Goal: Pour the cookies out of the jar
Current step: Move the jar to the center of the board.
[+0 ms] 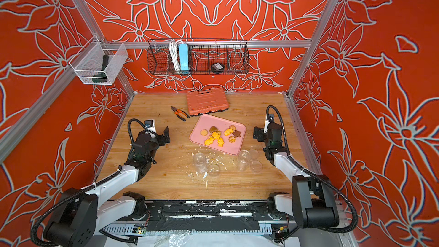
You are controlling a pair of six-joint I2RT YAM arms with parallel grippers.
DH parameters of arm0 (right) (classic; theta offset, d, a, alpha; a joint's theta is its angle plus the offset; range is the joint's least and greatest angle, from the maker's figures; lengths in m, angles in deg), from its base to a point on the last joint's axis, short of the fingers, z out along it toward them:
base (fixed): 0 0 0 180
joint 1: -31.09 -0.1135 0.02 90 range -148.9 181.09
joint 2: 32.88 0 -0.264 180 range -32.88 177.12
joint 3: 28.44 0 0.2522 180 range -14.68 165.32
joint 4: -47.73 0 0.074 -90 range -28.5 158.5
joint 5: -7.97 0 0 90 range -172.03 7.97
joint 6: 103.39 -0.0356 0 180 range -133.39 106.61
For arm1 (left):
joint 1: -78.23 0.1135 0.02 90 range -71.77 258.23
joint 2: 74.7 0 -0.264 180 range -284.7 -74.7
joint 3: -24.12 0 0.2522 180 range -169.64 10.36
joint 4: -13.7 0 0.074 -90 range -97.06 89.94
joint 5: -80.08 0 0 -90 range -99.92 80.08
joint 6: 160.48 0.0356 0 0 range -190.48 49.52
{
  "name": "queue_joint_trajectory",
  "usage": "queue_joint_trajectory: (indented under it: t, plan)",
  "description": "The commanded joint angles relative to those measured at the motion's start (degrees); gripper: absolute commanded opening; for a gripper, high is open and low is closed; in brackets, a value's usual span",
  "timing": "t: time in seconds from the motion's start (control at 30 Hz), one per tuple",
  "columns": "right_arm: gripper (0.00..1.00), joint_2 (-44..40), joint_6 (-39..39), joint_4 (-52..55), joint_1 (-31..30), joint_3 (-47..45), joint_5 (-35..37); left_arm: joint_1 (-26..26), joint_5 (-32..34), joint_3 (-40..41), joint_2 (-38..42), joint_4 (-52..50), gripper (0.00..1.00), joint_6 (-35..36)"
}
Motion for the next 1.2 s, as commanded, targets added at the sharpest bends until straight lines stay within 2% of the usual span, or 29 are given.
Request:
queue_joint_trajectory:
  t: [0.0, 0.27, 0.43, 0.57, 0.97, 1.17]
  plan:
    - [0.99, -0.13, 0.46, 0.12, 0.42, -0.81, -0.88, 0.33, -0.47, 1.02, 0.99, 1.60, 0.97, 0.29]
    - [0.99, -0.68, -0.42, 0.98, 0.59, -0.56, -1.23, 0.31, -0.54, 0.87, 1.10, 1.19, 0.97, -0.37]
    - [0.99, -2.45, -4.92, 2.63, 2.54, -0.83, 0.54, 0.31, 0.43, 0.71, 1.11, 0.54, 0.97, -1.11]
    - [0.99, -5.25, -14.19, 6.40, 5.26, -0.96, 4.30, 0.30, 0.80, 0.57, 0.85, 0.39, 0.97, -1.67]
    - [0.99, -10.15, -22.20, 20.82, 7.41, 2.25, 5.18, 0.30, 0.49, 0.13, 1.96, -1.03, 0.97, -3.78]
    - [0.99, -8.55, -23.52, 29.91, 8.57, 6.98, 3.77, 0.30, 0.56, -0.34, 2.68, -2.13, 0.97, -5.14]
